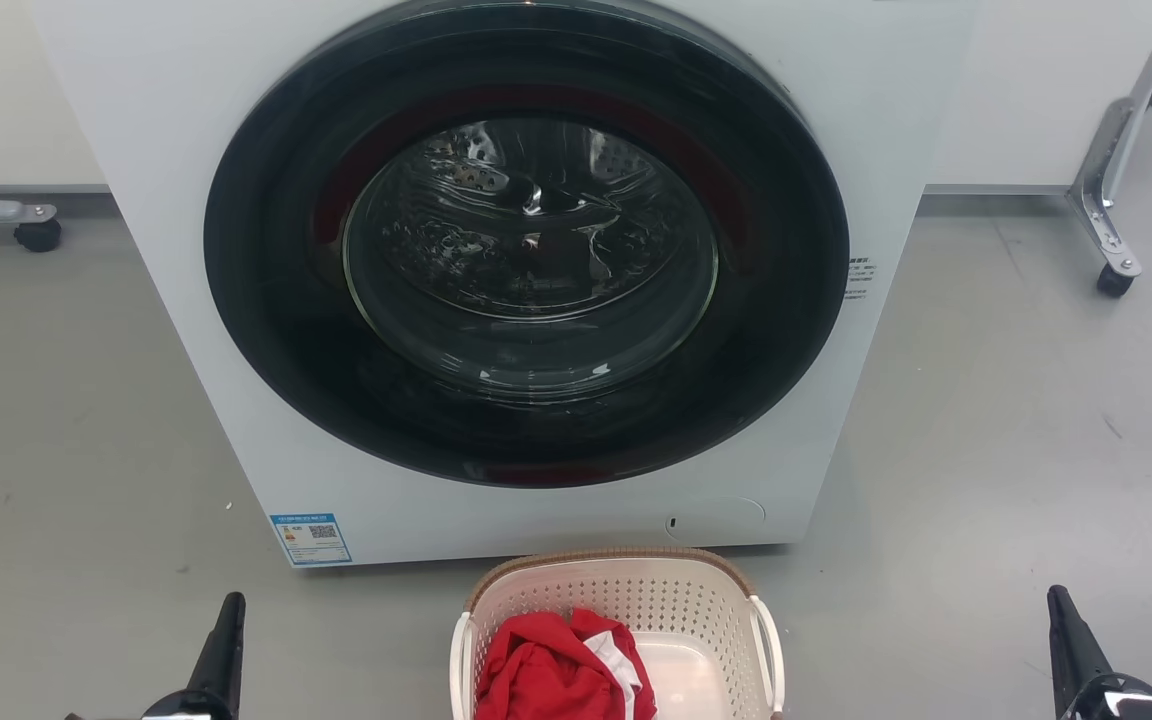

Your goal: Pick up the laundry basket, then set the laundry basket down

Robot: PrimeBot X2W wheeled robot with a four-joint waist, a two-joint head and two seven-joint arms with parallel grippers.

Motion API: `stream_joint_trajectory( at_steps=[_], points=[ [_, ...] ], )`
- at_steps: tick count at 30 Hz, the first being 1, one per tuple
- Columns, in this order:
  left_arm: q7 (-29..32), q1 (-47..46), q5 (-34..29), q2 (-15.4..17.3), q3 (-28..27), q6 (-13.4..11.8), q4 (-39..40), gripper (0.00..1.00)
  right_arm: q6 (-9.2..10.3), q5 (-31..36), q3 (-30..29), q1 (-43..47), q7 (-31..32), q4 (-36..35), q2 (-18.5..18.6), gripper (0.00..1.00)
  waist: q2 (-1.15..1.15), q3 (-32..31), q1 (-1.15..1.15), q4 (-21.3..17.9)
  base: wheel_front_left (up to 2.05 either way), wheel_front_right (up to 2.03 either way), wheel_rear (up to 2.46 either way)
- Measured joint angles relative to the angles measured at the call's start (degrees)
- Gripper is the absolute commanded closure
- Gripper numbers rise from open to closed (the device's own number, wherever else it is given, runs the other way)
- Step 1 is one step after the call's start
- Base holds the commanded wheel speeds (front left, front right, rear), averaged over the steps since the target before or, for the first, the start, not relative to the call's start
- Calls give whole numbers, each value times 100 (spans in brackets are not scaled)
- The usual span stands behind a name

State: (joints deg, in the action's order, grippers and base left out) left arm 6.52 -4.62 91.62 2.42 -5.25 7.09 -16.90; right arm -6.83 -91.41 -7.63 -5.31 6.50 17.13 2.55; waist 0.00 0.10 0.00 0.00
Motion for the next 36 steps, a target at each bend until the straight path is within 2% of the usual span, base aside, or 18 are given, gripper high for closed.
stream_joint_trajectory(
  at_steps=[36],
  points=[
    [-1, 0, 1, -3, 0, 0, -4, 100, -1, -1, 0, 0, 0, 0, -2, 100, 0, 0, 0, 0, 0, 0, 0]
  ],
)
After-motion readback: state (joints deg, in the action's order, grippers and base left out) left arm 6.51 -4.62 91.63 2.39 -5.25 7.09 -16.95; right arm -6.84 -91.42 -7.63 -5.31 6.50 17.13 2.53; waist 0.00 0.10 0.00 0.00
